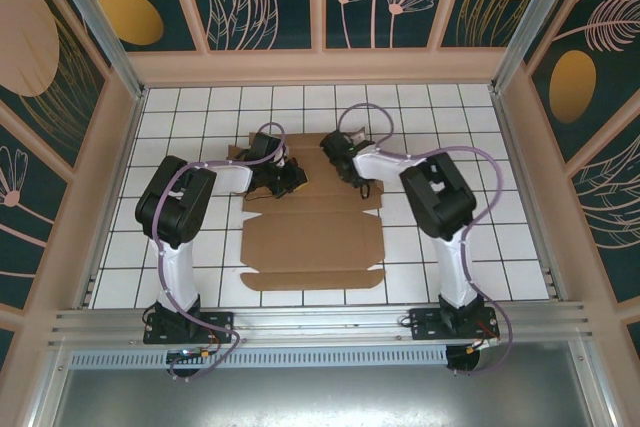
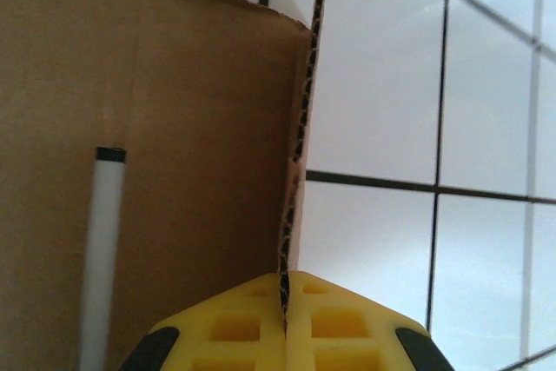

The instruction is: Fold the paper box

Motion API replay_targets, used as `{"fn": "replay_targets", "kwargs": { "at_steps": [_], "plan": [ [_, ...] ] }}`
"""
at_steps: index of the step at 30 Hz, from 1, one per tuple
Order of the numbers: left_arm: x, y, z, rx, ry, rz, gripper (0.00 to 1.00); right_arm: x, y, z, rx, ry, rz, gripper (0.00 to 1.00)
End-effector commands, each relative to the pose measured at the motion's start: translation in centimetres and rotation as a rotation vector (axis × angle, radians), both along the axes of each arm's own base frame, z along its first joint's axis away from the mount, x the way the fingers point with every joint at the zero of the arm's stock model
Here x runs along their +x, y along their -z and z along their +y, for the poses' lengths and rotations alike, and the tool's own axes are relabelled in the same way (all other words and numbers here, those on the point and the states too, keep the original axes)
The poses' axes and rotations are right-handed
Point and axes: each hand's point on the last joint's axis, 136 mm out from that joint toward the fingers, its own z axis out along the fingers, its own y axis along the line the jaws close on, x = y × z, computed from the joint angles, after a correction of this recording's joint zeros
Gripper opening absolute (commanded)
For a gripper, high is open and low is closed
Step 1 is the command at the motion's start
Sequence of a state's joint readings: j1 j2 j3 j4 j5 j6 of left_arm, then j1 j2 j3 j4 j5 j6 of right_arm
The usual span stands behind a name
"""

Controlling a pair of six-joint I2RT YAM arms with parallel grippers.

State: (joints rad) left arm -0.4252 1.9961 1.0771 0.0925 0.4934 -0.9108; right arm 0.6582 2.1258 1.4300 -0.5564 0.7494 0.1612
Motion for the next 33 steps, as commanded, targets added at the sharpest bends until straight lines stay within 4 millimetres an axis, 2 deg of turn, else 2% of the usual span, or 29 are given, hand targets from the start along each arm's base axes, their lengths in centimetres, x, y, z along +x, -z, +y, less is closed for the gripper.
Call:
{"fn": "replay_targets", "kwargs": {
  "at_steps": [1,3,5,7,9,12,13,15,16,18,19,21,25,29,33],
  "plan": [
    [-0.5,0.9,1.1,0.041,-0.013,0.044,0.0,-0.7,1.3,-1.7,-0.224,-0.006,0.019,0.04],
    [-0.5,0.8,1.1,0.042,-0.009,0.04,0.0,-0.4,-0.4,-1.3,-0.153,0.016,-0.032,0.11],
    [-0.5,0.6,1.2,0.045,-0.006,0.035,0.0,0.2,-3.2,-1.1,-0.04,0.024,-0.104,0.26],
    [-0.4,0.2,1.2,0.053,0.005,0.021,0.0,0.6,-5.9,-1.3,0.117,0.049,-0.145,0.36],
    [0.0,-0.7,1.1,0.053,0.011,-0.006,0.0,0.6,-8.5,-1.8,0.284,0.071,-0.185,0.42],
    [0.7,-3.2,0.7,0.029,0.03,-0.07,0.01,-0.3,-11.9,-2.2,0.581,0.058,-0.228,0.46],
    [0.9,-4.3,0.6,0.023,0.033,-0.098,0.03,-0.8,-13.0,-2.4,0.659,0.042,-0.245,0.51],
    [1.1,-6.2,0.5,0.012,0.042,-0.143,0.05,-2.1,-13.9,-2.4,0.774,0.014,-0.255,0.56],
    [1.1,-6.9,0.5,0.007,0.045,-0.157,0.06,-2.9,-13.9,-2.2,0.825,0.001,-0.24,0.59],
    [0.6,-7.7,0.5,-0.002,0.055,-0.168,0.05,-4.4,-13.2,-1.1,0.925,-0.033,-0.176,0.58],
    [0.2,-7.8,0.6,-0.006,0.057,-0.166,0.04,-5.4,-13.1,0.2,1.0,-0.076,-0.132,0.58],
    [-0.8,-7.3,0.9,-0.006,0.058,-0.146,0.02,-7.0,-11.8,1.2,1.085,-0.088,-0.071,0.58],
    [-3.3,-4.5,2.2,0.031,0.051,-0.077,0.0,-8.7,-7.6,1.8,1.155,-0.023,0.058,0.59],
    [-5.3,-0.8,3.3,0.072,0.029,0.018,0.0,-9.1,-3.6,1.3,1.124,0.049,0.134,0.61],
    [-5.8,0.7,3.7,0.08,0.016,0.048,0.0,-8.9,-1.6,0.8,1.088,0.086,0.158,0.62]
  ]
}}
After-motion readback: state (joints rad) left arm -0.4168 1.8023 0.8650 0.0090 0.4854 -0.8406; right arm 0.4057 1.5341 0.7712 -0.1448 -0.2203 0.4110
